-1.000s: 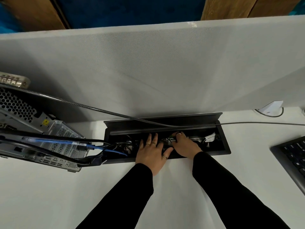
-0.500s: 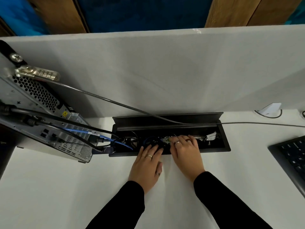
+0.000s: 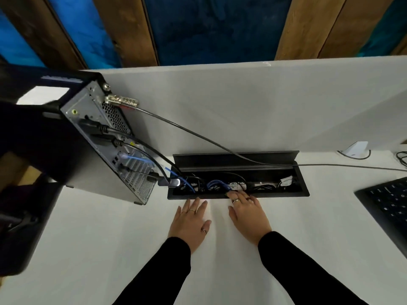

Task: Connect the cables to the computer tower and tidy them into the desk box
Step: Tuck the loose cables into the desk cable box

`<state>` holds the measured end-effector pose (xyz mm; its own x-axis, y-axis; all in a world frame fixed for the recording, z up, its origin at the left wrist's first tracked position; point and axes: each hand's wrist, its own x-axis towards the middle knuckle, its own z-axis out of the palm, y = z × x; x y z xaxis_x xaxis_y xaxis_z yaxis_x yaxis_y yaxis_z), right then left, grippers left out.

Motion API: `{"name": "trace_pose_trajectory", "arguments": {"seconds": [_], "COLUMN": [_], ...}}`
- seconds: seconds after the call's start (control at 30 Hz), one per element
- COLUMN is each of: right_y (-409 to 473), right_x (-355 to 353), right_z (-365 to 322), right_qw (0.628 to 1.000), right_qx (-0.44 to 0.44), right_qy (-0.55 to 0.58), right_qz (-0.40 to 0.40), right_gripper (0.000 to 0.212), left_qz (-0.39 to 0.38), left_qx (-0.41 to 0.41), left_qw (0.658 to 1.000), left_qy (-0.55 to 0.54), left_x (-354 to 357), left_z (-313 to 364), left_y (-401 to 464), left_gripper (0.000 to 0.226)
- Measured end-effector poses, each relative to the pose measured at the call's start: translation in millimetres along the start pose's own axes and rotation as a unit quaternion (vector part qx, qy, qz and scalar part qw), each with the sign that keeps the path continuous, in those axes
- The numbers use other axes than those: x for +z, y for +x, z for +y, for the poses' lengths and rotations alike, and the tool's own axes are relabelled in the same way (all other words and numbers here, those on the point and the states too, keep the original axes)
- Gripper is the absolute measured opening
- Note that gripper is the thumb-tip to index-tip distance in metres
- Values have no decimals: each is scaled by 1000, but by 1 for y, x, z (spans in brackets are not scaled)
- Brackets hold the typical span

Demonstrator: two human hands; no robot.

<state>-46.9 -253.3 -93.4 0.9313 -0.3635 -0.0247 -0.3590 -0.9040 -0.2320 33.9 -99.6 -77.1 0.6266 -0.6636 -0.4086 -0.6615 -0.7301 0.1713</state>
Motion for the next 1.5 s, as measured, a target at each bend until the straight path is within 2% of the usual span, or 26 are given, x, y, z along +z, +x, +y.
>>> {"name": "trace_pose_trajectory", "arguments": {"seconds": [0.1, 0.23, 0.3, 0.43, 0.53, 0.57, 0.7, 0.87, 0.97, 1.1, 1.27, 1.5], "right_y": [-4, -5, 1, 21, 36, 40, 50, 55, 60, 66, 74, 74], "right_x": [-5, -29, -45, -70, -77, -78, -75, -69, -67, -67, -53, -35], "right_z": [-2, -19, -34, -69, -91, -96, -104, -109, -109, -98, -108, -115], "right_qw": [998, 998, 995, 977, 965, 961, 952, 947, 945, 935, 949, 937], "right_qx": [-11, -22, -35, -48, -46, -37, -11, -16, -7, 15, 11, 67], "right_qy": [16, 49, 97, 206, 253, 273, 304, 319, 325, 353, 316, 343], "right_qz": [-52, -41, -16, 30, 42, 36, 31, 33, 38, 40, 1, -16], "right_gripper": [42, 38, 35, 27, 29, 30, 21, 18, 14, 22, 23, 42], "left_qz": [-15, 27, 88, 233, 289, 293, 270, 251, 251, 264, 277, 296], "left_qx": [-19, -42, -72, -123, -128, -125, -93, -67, -63, -64, -54, -57], "left_qw": [999, 988, 964, 891, 842, 842, 879, 879, 886, 893, 896, 886], "left_qy": [-22, -148, -242, -370, -437, -435, -382, -400, -385, -359, -342, -352], "left_x": [-5, -17, -28, -55, -71, -75, -83, -90, -92, -93, -94, -91], "left_z": [-5, -14, -20, -27, -33, -35, -45, -55, -61, -69, -72, -75], "left_y": [-10, -27, -36, -46, -48, -48, -48, -48, -49, -50, -49, -50], "left_gripper": [58, 52, 42, 20, 22, 25, 24, 11, 21, 32, 30, 25]}}
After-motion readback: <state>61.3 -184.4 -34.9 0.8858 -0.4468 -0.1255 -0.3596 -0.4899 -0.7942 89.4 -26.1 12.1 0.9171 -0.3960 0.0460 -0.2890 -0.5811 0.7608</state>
